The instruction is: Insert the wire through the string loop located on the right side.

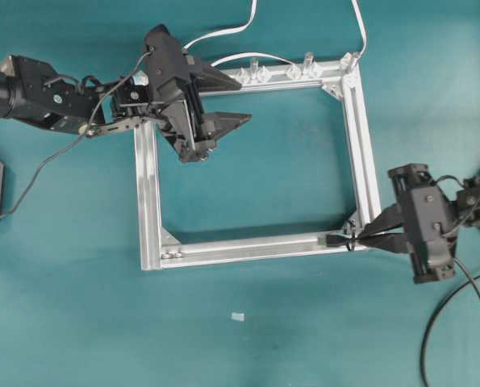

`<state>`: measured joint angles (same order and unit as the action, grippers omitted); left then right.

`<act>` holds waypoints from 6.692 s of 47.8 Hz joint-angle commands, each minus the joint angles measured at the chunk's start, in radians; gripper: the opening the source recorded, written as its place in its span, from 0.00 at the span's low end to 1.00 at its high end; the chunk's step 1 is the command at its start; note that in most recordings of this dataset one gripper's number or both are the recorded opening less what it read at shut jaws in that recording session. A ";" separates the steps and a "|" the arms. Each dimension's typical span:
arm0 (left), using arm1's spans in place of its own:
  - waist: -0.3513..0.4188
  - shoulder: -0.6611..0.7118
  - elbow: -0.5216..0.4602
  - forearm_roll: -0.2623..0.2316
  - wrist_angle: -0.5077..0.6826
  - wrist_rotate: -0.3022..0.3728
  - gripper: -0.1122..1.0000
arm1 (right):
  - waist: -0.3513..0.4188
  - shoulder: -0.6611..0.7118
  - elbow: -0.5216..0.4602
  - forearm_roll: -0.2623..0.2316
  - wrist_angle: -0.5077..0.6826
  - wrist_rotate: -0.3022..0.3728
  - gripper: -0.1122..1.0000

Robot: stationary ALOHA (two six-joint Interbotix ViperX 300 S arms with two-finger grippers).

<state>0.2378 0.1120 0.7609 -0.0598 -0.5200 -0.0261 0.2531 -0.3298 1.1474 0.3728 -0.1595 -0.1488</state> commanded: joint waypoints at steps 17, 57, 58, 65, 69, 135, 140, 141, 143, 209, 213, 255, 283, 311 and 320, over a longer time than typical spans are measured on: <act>0.003 -0.012 -0.005 0.000 -0.005 -0.006 0.75 | 0.002 0.048 -0.054 -0.003 -0.014 -0.005 0.17; -0.249 -0.012 -0.015 -0.002 0.110 -0.190 0.75 | 0.002 0.048 -0.043 -0.003 -0.035 -0.005 0.16; -0.256 -0.012 -0.015 -0.002 0.114 -0.199 0.75 | 0.002 0.048 -0.043 -0.002 -0.035 -0.005 0.17; -0.308 -0.014 -0.015 -0.002 0.138 -0.258 0.75 | 0.002 0.046 -0.040 -0.003 -0.035 -0.005 0.17; -0.325 -0.012 -0.015 -0.002 0.143 -0.276 0.75 | 0.002 0.046 -0.037 -0.002 -0.035 -0.005 0.17; -0.373 0.322 -0.422 0.005 0.152 -0.215 0.75 | 0.002 0.046 -0.031 -0.002 -0.071 -0.005 0.17; -0.368 0.336 -0.442 0.005 0.152 -0.201 0.75 | 0.002 0.048 -0.032 -0.003 -0.072 -0.005 0.16; -0.368 0.337 -0.446 0.005 0.152 -0.201 0.75 | 0.002 0.048 -0.032 -0.002 -0.071 -0.005 0.17; -0.367 0.342 -0.453 0.005 0.152 -0.201 0.75 | 0.002 0.046 -0.032 -0.002 -0.071 -0.005 0.16; -0.356 0.336 -0.460 0.012 0.152 -0.196 0.30 | 0.002 0.046 -0.002 -0.002 -0.063 0.005 0.17; -0.356 0.336 -0.462 0.012 0.152 -0.193 0.30 | 0.002 0.046 -0.003 -0.002 -0.063 0.005 0.17; -0.357 0.187 -0.319 0.012 0.181 -0.196 0.30 | 0.002 -0.195 0.141 -0.002 -0.026 0.005 0.84; -0.387 -0.021 -0.143 0.008 0.393 -0.212 0.30 | 0.002 -0.236 0.178 -0.002 -0.028 0.005 0.84; -0.410 -0.201 0.034 0.003 0.545 -0.291 0.30 | 0.002 -0.236 0.181 -0.002 -0.032 0.005 0.83; -0.425 -0.293 0.123 0.003 0.571 -0.362 0.30 | 0.002 -0.235 0.184 -0.002 -0.032 0.005 0.83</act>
<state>-0.1733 -0.1273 0.8698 -0.0552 0.0445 -0.3666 0.2531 -0.5645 1.3376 0.3712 -0.1841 -0.1442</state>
